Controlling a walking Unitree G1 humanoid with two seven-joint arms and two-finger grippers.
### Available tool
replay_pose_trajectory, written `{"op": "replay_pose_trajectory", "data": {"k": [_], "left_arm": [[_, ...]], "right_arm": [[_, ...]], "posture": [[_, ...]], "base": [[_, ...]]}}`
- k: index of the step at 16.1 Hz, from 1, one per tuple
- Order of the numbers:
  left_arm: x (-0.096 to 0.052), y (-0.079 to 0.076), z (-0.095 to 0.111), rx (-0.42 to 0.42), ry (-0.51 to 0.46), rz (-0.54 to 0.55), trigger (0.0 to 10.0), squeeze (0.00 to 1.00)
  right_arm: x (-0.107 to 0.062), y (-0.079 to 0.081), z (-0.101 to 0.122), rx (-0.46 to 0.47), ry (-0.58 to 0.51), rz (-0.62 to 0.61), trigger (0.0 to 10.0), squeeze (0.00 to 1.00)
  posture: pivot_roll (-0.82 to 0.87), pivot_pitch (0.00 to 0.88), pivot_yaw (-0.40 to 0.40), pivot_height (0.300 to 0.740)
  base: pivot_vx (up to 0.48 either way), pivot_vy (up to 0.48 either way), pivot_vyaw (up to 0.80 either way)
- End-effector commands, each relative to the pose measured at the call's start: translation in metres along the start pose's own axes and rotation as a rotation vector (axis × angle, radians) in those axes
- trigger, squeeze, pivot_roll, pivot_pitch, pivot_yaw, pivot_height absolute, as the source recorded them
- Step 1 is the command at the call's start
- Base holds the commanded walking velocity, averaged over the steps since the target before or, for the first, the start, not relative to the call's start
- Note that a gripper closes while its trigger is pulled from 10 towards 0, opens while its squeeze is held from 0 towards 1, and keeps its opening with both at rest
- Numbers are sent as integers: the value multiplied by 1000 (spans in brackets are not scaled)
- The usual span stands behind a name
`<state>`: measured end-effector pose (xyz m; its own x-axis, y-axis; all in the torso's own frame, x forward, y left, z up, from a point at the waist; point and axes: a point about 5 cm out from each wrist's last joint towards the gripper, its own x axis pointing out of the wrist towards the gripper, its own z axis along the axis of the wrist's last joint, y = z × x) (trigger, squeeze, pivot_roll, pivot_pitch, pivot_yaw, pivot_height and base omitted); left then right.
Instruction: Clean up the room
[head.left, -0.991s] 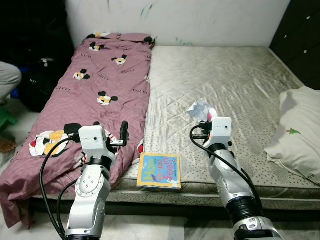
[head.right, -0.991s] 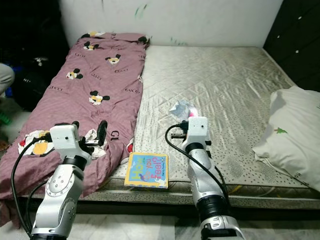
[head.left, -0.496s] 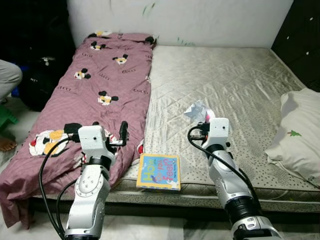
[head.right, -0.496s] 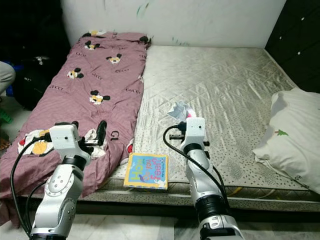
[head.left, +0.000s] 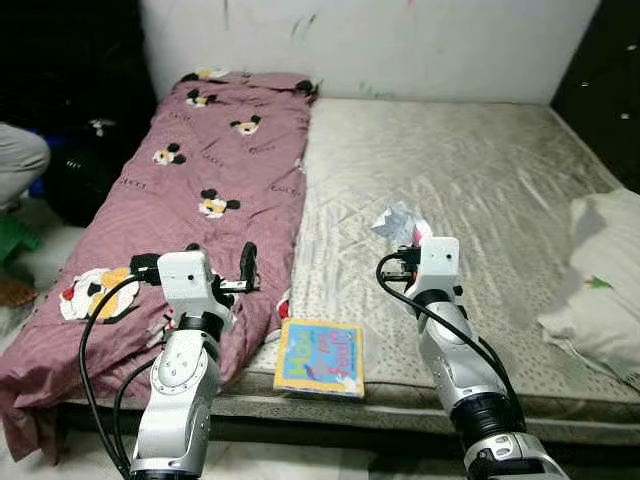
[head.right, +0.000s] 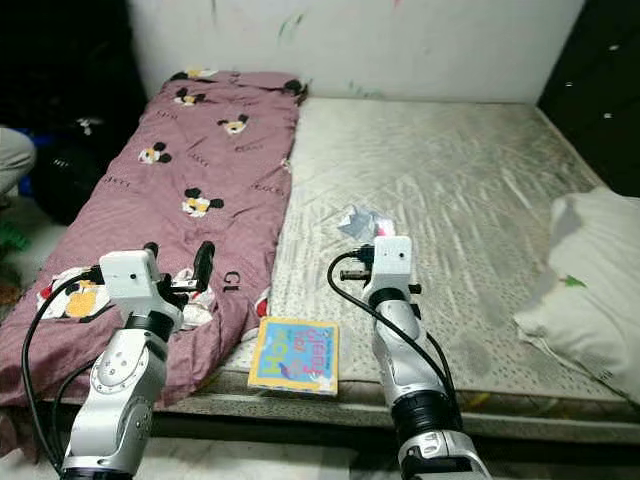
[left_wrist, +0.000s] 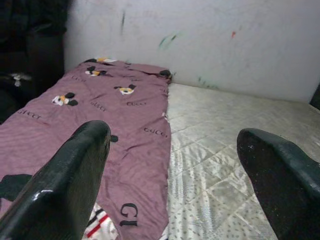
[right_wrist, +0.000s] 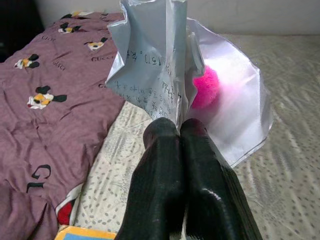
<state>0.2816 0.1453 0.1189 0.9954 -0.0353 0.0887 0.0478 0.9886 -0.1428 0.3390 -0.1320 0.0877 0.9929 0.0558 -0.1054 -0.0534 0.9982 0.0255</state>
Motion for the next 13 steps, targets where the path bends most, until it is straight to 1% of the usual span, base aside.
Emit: {"op": "replay_pose_trajectory", "data": {"k": [1,13], "left_arm": [[-1,0,3,4,-9,-4,10000,0],[1,-3,3,-2,-7,-17,10000,0]], "right_arm": [[2,0,3,-1,-6,0,10000,0],[2,-1,2,-3,-5,-10,10000,0]], "posture": [[36,19,6,740],[34,20,10,740]], "base": [[277,0,0],[279,0,0]]}}
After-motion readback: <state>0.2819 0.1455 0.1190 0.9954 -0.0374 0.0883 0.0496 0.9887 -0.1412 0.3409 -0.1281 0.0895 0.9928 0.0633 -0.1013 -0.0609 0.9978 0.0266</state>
